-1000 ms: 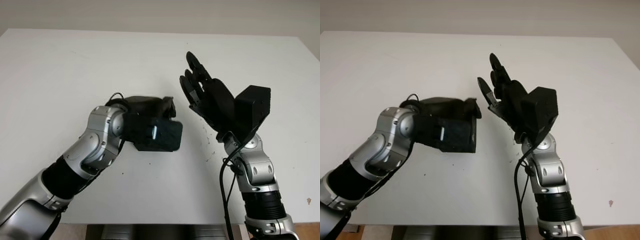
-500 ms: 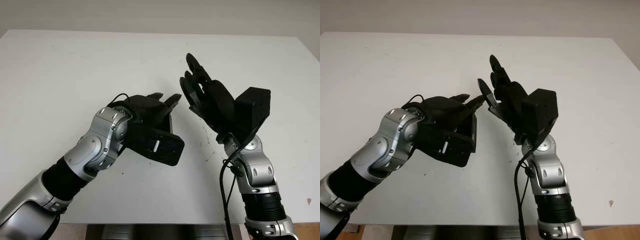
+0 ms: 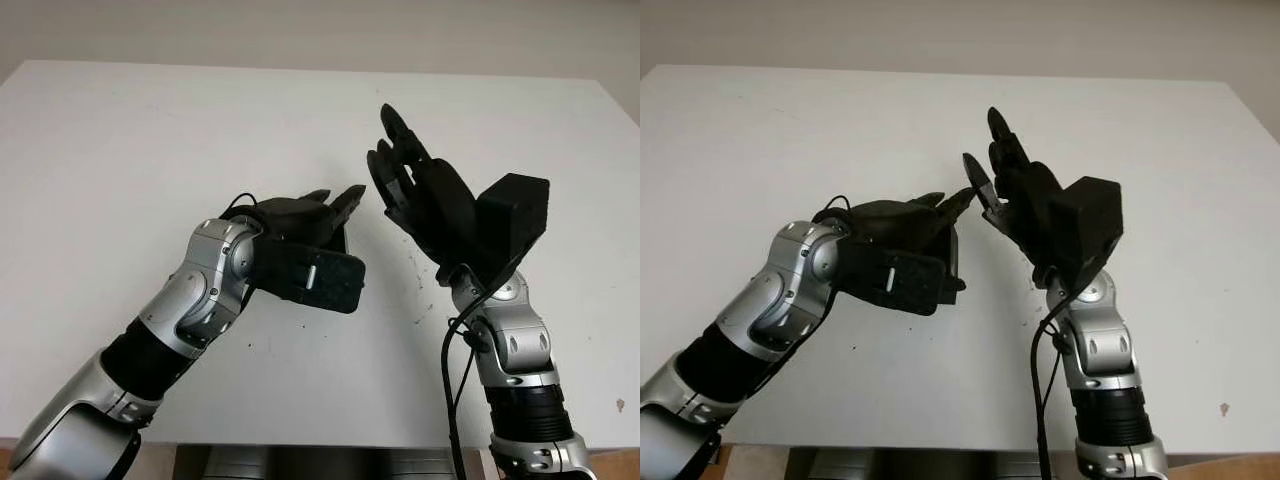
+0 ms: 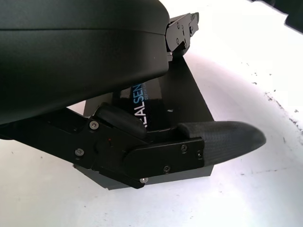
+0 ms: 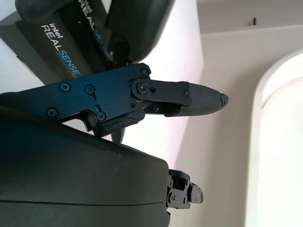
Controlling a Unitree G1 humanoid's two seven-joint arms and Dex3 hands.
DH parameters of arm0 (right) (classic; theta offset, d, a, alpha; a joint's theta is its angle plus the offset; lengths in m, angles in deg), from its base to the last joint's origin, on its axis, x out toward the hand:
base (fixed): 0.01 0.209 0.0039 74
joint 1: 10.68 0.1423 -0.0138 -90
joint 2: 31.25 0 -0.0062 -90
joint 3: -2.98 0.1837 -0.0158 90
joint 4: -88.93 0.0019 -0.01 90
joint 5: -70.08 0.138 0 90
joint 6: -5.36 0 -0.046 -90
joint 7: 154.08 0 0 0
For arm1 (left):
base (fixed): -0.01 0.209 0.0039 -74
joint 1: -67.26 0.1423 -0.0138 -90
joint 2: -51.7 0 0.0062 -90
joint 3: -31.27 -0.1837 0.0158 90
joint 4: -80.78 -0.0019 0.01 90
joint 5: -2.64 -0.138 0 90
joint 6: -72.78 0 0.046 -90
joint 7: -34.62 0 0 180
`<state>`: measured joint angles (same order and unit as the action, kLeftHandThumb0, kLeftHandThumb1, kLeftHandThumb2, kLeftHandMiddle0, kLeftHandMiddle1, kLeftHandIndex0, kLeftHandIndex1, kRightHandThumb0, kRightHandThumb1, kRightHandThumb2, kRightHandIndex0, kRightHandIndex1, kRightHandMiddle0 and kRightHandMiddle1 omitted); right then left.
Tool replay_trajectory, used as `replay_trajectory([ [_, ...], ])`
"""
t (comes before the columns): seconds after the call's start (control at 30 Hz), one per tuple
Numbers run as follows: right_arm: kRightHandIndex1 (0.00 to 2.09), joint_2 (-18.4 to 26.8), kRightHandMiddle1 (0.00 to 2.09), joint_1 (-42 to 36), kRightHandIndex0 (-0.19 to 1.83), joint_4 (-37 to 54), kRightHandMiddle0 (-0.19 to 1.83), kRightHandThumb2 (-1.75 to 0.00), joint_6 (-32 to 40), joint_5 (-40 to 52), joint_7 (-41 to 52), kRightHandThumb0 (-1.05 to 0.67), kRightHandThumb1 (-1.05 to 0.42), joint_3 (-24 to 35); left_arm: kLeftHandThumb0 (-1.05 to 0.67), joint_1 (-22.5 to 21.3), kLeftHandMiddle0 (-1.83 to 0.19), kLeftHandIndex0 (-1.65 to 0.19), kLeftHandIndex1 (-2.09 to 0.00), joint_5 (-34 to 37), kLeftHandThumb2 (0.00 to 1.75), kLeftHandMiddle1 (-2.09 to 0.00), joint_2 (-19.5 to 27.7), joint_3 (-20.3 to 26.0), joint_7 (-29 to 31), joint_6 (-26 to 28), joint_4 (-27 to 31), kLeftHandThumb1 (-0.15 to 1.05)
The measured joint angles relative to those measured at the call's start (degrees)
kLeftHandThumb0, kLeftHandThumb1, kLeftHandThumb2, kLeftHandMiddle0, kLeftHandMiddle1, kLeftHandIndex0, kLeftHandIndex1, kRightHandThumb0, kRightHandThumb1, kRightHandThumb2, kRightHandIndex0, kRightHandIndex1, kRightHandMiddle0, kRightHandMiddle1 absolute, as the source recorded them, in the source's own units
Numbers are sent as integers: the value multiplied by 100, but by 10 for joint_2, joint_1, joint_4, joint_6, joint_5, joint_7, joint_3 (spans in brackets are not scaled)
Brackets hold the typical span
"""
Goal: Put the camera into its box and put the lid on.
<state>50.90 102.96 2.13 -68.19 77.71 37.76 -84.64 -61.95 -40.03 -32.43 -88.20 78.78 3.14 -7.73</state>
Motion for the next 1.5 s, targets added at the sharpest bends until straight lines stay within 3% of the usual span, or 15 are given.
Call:
replay_trajectory([
  [0.33,5,5,4,0,-12,0,-9,-44,-29,15,9,-66,-105,20,-86,-8,19,19,0,-16,77,0,-17,-17,-6,14,-24,105],
  [0.67,5,5,4,0,-13,1,-9,-46,-28,15,9,-65,-105,19,-87,12,19,19,0,-7,69,0,-1,-6,-41,-56,-22,105],
  [0.9,5,6,5,0,-13,1,-9,-45,-28,17,12,-67,-105,15,-89,55,19,19,0,69,71,0,7,52,-71,-90,12,105],
  [1.07,5,8,5,0,-13,1,-9,-46,-28,17,14,-67,-105,12,-82,84,19,19,0,149,59,0,0,100,-93,-107,65,105],
  [1.27,5,9,5,-2,-12,1,-9,-45,-28,16,12,-66,-105,13,-84,115,19,19,0,255,61,0,-6,166,-108,-125,125,105],
  [1.5,5,15,5,-5,-13,1,-10,-47,-20,15,11,-67,-105,12,-84,150,19,19,0,370,55,0,0,246,-118,-150,142,105],
])
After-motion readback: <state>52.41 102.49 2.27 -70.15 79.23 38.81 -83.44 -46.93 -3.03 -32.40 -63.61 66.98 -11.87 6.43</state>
